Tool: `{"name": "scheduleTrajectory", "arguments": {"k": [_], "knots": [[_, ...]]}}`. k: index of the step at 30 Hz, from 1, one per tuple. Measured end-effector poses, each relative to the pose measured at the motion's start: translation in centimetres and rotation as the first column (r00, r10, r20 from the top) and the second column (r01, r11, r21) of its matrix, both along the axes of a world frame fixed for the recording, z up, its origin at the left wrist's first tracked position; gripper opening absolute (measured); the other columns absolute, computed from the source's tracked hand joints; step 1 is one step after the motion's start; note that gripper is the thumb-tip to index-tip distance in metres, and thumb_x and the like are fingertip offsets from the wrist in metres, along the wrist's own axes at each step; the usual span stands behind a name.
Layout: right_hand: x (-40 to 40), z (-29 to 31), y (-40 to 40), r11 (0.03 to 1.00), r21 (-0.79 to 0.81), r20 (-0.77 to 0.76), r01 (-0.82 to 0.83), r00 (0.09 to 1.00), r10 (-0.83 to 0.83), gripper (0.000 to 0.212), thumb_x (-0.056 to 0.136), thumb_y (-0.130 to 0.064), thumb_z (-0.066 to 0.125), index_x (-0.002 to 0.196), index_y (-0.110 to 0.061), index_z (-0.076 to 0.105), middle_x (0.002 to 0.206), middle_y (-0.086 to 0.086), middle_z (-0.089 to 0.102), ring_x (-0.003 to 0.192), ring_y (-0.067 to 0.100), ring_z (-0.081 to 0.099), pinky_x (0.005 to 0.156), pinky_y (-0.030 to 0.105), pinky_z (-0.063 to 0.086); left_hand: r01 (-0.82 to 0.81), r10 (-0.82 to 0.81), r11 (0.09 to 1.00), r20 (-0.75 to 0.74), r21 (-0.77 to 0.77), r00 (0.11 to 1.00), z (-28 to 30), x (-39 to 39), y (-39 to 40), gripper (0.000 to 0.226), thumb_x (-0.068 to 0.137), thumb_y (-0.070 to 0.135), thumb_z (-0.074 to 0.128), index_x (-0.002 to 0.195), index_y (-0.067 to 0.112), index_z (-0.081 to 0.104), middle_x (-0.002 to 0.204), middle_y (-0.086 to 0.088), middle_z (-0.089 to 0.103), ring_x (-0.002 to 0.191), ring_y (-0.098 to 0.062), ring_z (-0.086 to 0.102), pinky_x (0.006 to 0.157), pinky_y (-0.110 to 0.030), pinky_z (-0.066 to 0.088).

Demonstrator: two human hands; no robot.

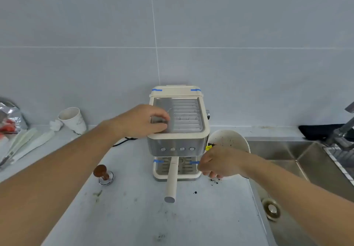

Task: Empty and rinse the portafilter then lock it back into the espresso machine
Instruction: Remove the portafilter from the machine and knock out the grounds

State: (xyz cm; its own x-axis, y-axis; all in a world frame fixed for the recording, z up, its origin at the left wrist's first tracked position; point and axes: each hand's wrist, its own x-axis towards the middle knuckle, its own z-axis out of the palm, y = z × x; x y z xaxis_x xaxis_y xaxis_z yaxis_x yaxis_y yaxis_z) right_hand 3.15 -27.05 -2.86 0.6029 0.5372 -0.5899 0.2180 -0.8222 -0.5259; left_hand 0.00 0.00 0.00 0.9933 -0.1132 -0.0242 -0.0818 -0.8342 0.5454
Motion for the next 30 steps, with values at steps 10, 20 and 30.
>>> {"name": "scheduleTrajectory", "arguments": {"k": [10,20,30], "knots": [[-3.6,-10.6,2.9,0.684,0.239,-0.586,0.689,0.664,-0.464,0.026,0.1,-0.029,0.054,0.116,-0.011,0.064,0.098,0.01,0.072,0.079,0.021,0.07,0.068,0.03,0.059,0.119,-0.125,0.991,0.123,0.055,0.984,-3.3,1.2,-2.6,0.041,0.091,0.044,0.058,0.129,0.029,0.058,0.144,0.007,0.051,0.125,0.006,0.04,0.103,-0.01,0.027],[-6.7,-14.7,8.0,0.295,0.184,-0.902,0.938,0.28,-0.329,0.048,0.106,-0.045,0.04,0.114,-0.004,0.062,0.077,0.013,0.075,0.068,0.028,0.072,0.063,0.04,0.062,0.142,-0.206,0.956,0.241,0.258,0.948,-3.8,2.1,-2.9,0.049,0.086,0.052,0.055,0.129,0.028,0.059,0.14,0.004,0.054,0.124,-0.013,0.047,0.101,-0.025,0.027],[-6.6,-16.3,9.7,0.236,0.219,-0.947,0.947,0.265,-0.184,0.02,0.092,0.004,0.056,0.082,-0.013,0.049,0.057,0.003,0.048,0.042,0.015,0.044,0.04,0.023,0.04,0.091,-0.164,0.962,0.275,0.258,0.947,-5.0,2.6,-2.7,0.056,0.084,0.063,0.051,0.133,0.037,0.053,0.147,0.008,0.047,0.133,-0.01,0.04,0.105,-0.026,0.023]]}}
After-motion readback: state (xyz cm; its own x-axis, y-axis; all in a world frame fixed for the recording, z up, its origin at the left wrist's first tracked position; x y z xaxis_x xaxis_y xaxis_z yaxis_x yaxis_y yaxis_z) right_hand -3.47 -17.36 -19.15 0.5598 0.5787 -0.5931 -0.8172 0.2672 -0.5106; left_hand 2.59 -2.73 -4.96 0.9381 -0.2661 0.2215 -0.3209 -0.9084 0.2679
